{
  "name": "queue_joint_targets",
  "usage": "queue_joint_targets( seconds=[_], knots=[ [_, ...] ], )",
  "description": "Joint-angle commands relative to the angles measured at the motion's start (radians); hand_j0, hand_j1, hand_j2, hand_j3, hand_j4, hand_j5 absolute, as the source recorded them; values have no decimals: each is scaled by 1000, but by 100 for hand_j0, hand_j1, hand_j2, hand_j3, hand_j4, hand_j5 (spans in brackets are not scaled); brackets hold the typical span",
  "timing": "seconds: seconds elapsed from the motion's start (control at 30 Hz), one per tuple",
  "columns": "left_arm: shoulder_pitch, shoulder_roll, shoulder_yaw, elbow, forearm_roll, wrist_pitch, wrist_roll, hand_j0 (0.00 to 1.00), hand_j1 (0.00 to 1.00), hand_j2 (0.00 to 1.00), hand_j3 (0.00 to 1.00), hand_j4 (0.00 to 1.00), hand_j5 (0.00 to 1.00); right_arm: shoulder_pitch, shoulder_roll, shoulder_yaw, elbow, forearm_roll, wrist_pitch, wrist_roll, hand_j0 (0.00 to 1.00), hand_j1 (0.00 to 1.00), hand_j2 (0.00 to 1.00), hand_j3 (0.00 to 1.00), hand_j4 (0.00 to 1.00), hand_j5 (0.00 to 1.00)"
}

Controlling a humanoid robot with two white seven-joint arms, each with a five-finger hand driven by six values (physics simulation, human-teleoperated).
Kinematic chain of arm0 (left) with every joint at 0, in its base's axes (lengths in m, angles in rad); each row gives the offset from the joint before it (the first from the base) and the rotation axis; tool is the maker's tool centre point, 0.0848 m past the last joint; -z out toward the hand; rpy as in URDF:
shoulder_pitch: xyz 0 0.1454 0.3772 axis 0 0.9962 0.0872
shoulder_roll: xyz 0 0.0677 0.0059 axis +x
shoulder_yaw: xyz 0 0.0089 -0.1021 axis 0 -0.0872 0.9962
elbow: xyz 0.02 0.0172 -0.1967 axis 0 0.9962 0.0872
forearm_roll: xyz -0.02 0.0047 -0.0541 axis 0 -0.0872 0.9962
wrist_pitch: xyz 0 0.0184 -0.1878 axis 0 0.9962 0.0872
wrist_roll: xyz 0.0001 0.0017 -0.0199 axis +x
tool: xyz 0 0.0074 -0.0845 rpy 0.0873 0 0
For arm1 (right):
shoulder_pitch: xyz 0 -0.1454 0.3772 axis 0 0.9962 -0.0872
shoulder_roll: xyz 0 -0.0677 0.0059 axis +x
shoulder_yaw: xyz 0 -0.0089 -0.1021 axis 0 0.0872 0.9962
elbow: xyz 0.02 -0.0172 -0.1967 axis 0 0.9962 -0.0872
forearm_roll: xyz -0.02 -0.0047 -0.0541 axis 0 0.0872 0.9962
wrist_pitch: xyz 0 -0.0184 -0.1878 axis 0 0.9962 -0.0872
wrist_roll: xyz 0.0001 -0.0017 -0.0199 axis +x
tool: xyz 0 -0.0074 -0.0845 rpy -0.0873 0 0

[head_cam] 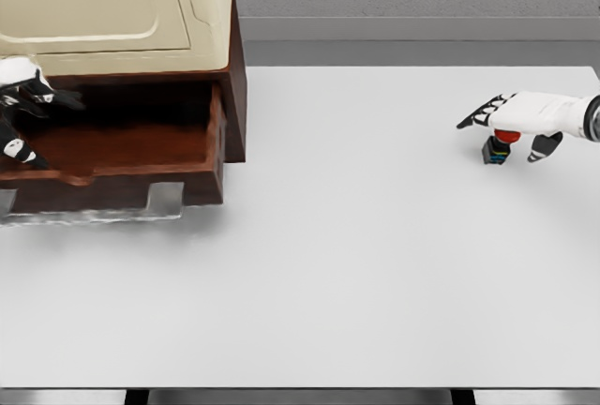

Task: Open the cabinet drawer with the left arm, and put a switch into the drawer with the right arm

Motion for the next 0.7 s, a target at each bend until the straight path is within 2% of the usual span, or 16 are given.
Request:
queue_joint_targets(
  seconds=[0.0, 0.17, 0.67],
  knots=[
    [-6, 1, -60, -13, 25, 4, -132, 100, 100, 100, 100, 100, 100, 0, 0, -2, 0, -9, 3, -1, 100, 100, 100, 100, 100, 100],
    [-6, 13, -62, -15, 25, -34, -161, 100, 100, 100, 100, 100, 100, 0, 5, -2, 2, -12, 3, -1, 100, 100, 100, 100, 100, 100],
    [-6, 16, -60, -13, 25, -33, -160, 100, 100, 100, 100, 100, 100, -2, 8, -2, 5, -9, 3, -1, 97, 97, 97, 97, 97, 97]
  ],
)
